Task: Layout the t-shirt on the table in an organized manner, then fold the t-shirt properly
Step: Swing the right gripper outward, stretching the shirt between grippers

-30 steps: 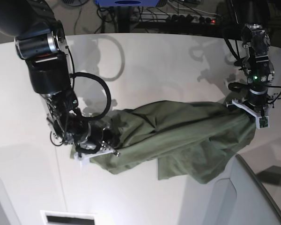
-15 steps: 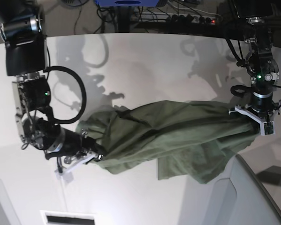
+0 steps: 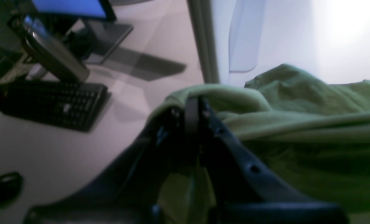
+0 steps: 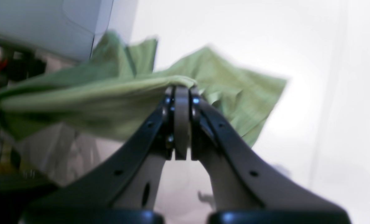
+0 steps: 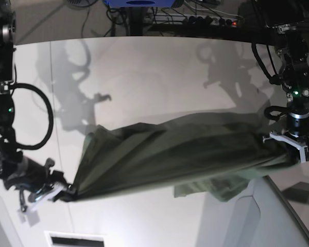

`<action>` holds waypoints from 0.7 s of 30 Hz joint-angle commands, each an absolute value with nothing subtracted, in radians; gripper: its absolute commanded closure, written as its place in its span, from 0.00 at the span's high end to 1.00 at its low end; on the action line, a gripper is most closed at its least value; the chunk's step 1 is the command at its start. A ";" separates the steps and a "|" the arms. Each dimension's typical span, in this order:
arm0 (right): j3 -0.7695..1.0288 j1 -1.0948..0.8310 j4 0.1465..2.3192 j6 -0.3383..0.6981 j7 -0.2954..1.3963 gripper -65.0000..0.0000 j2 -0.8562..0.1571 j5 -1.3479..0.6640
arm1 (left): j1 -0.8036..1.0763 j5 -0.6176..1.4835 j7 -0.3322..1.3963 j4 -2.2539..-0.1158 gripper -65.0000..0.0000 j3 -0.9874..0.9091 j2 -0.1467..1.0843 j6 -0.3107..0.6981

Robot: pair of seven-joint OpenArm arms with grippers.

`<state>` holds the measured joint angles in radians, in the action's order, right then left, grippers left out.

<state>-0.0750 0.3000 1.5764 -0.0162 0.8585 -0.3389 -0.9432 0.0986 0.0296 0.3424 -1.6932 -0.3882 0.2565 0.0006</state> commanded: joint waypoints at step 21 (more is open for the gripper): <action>-0.042 0.397 1.537 -0.012 0.834 0.00 -0.286 -0.955 | -0.044 0.012 0.538 -1.810 0.00 -0.312 0.242 0.064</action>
